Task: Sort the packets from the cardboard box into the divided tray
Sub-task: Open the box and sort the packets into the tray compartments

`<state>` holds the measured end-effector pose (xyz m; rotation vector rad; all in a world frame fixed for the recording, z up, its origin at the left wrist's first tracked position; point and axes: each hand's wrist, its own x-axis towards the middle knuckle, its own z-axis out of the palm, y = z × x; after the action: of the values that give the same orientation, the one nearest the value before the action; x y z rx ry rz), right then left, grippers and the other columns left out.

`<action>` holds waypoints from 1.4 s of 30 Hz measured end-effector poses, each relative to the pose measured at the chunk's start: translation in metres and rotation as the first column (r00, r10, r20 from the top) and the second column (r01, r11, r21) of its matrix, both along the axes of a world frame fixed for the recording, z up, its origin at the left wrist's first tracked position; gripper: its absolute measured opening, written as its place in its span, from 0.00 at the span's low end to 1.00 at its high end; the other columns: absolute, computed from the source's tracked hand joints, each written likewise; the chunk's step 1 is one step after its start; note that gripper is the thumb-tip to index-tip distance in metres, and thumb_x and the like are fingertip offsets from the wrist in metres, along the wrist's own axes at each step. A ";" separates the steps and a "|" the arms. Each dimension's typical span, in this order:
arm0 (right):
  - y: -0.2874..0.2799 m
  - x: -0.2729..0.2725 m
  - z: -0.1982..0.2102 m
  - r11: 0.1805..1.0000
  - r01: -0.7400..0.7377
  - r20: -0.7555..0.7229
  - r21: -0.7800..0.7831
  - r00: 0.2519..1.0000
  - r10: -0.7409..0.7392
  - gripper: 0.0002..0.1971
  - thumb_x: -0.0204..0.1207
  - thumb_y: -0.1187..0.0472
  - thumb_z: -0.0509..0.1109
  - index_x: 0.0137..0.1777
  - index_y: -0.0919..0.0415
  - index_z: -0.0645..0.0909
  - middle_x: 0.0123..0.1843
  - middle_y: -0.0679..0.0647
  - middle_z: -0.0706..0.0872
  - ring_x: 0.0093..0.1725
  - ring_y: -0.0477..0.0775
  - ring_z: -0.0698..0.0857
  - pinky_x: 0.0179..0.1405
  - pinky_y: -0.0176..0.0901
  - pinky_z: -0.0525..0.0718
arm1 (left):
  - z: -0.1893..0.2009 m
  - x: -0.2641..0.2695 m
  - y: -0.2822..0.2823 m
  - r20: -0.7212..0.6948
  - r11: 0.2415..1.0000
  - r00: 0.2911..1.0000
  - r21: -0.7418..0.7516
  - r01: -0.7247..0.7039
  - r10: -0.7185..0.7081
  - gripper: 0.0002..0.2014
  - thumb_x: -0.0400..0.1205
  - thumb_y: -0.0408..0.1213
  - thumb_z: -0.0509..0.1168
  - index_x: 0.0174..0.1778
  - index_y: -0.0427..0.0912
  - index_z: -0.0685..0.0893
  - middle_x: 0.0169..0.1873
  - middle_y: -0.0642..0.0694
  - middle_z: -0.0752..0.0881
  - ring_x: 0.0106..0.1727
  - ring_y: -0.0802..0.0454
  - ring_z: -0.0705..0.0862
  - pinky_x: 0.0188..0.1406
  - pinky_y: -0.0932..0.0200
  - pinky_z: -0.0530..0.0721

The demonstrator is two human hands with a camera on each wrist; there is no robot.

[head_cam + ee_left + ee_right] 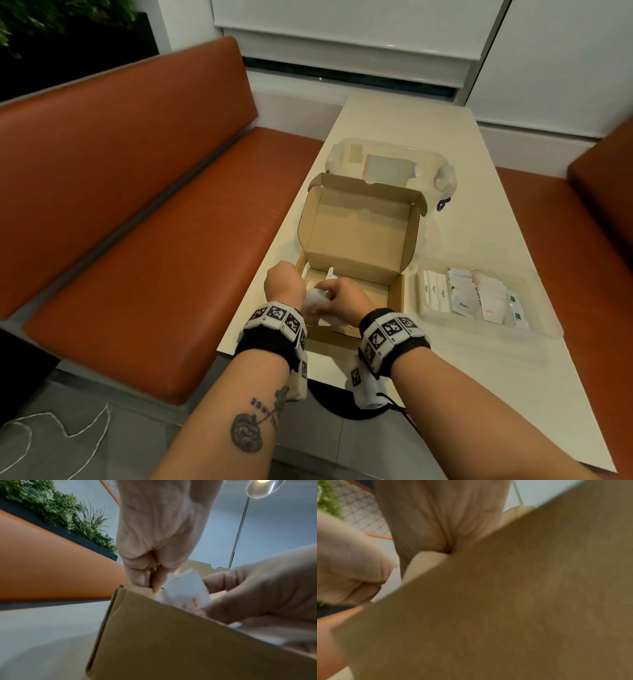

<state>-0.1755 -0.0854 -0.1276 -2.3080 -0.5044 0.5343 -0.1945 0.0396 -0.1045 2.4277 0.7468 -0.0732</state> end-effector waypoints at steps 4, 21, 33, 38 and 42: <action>-0.014 0.008 0.009 0.985 0.117 -0.013 0.124 0.993 -0.117 0.21 0.68 0.56 0.79 0.61 0.56 0.83 0.35 0.42 0.78 0.33 0.38 0.73 0.30 0.29 0.67 | 0.000 0.001 0.005 0.009 0.998 1.000 -0.059 0.004 -0.003 0.13 0.78 0.21 0.55 0.49 0.25 0.85 0.53 0.27 0.85 0.58 0.31 0.83 0.54 0.42 0.82; -0.071 0.023 0.045 0.811 0.369 -0.238 0.454 0.927 -0.289 0.18 0.67 0.66 0.79 0.58 0.65 0.85 0.47 0.62 0.91 0.43 0.56 0.87 0.48 0.47 0.84 | 0.025 0.019 -0.059 0.266 0.583 0.964 -0.787 0.205 0.019 0.28 0.79 0.61 0.62 0.71 0.49 0.74 0.67 0.45 0.80 0.64 0.46 0.80 0.67 0.44 0.78; -0.088 0.037 0.036 0.935 0.245 0.054 0.258 0.962 -0.267 0.25 0.66 0.62 0.79 0.64 0.54 0.81 0.33 0.41 0.75 0.33 0.38 0.73 0.30 0.21 0.72 | 0.003 0.034 -0.093 0.202 0.405 0.978 -0.900 0.163 0.056 0.13 0.82 0.39 0.67 0.62 0.41 0.82 0.42 0.44 0.88 0.31 0.56 0.87 0.24 0.66 0.82; -0.110 0.040 0.029 0.828 0.402 -0.021 0.392 0.903 -0.429 0.27 0.64 0.59 0.81 0.61 0.51 0.76 0.37 0.46 0.80 0.39 0.42 0.80 0.36 0.27 0.75 | 0.005 0.037 -0.102 0.186 0.376 0.976 -0.917 0.132 0.111 0.06 0.84 0.35 0.63 0.54 0.44 0.83 0.43 0.43 0.86 0.32 0.55 0.87 0.24 0.64 0.85; -0.140 0.044 0.027 0.728 0.504 0.013 0.464 0.818 -0.575 0.24 0.69 0.56 0.78 0.62 0.49 0.72 0.38 0.47 0.80 0.40 0.41 0.80 0.40 0.32 0.75 | 0.013 0.036 -0.121 0.172 0.317 0.985 -0.933 0.170 -0.023 0.10 0.84 0.34 0.64 0.59 0.36 0.81 0.47 0.38 0.86 0.36 0.48 0.90 0.35 0.57 0.90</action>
<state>-0.1314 -0.2249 -0.1005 -1.9216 0.0119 -0.0577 -0.1589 -0.0818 -0.0920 1.2609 0.2972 -0.3134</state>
